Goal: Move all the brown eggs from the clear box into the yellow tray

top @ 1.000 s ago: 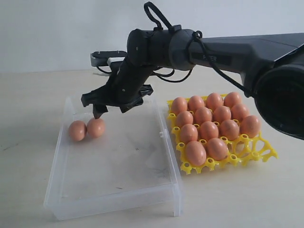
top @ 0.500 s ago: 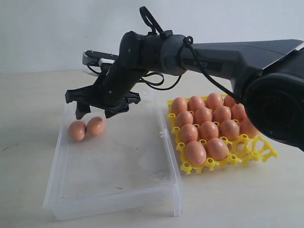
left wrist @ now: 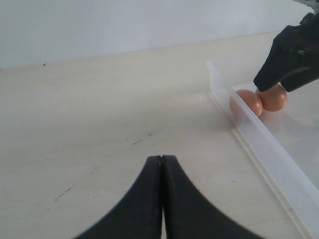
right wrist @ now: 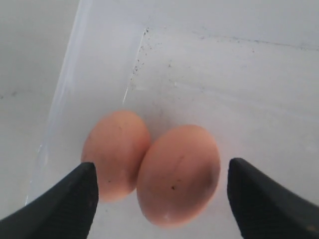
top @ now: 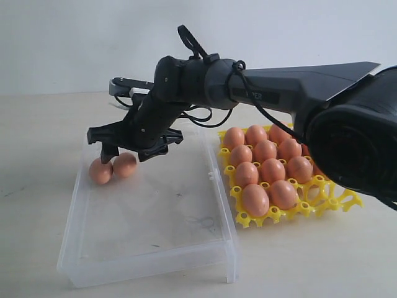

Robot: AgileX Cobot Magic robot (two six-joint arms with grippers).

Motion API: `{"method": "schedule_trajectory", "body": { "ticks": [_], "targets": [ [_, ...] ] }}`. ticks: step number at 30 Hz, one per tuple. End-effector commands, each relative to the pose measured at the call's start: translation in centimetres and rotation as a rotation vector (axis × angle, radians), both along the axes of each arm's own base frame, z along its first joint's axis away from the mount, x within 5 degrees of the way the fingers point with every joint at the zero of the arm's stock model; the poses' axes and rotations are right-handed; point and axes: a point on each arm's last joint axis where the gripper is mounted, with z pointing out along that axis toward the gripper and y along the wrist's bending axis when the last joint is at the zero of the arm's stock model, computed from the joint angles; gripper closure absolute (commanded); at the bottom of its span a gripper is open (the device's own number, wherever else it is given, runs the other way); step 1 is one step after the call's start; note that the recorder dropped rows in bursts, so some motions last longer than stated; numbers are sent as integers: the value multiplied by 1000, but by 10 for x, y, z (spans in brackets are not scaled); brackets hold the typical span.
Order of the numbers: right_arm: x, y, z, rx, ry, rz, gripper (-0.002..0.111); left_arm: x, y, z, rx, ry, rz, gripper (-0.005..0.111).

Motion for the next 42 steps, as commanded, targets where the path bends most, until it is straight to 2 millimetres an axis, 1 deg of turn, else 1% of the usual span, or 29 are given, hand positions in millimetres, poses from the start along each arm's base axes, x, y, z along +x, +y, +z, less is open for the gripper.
{"method": "schedule_trajectory", "body": {
  "ticks": [1, 6, 11, 16, 21, 23, 24, 26, 28, 30, 31, 33, 35, 39, 42],
  "targets": [
    [5, 0, 5, 7, -44, -24, 38, 0, 0, 3, -9, -18, 0, 107],
    [11, -7, 4, -12, -48, -84, 41, 0, 0, 3, -9, -18, 0, 107],
    [12, -7, 3, -9, -52, -88, 41, 0, 0, 3, -9, -18, 0, 107],
    [12, -6, -6, -15, -35, -91, 41, 0, 0, 3, -9, -18, 0, 107],
    [7, -2, -18, -24, 0, -82, 41, 0, 0, 3, -9, -18, 0, 107],
    [6, -2, -21, -31, 15, -80, 43, 0, 0, 3, -9, -18, 0, 107],
    [5, -2, -23, -39, 26, -75, 46, 0, 0, 3, -9, -18, 0, 107],
    [4, -2, -25, -43, 36, -73, 58, 0, 0, 3, -9, -18, 0, 107],
    [3, -2, -26, -52, 42, -61, 78, 0, 0, 3, -9, -18, 0, 107],
    [3, -2, -26, -62, 20, -26, 101, 0, 0, 3, -9, -18, 0, 107],
    [3, -2, -24, -69, 0, 6, 108, 0, 0, 3, -9, -18, 0, 107],
    [3, -3, -19, -77, -35, 48, 108, 0, 0, 3, -9, -18, 0, 107],
    [4, -4, -8, -82, -87, 78, 108, 0, 0, 3, -9, -18, 0, 107],
    [7, -13, 29, -94, -297, 80, 108, 0, 0, 3, -9, -18, 0, 107],
    [-5, -30, 54, -8, -445, 8, 108, 0, 0, 3, -9, -18, 0, 107]
  ]
}}
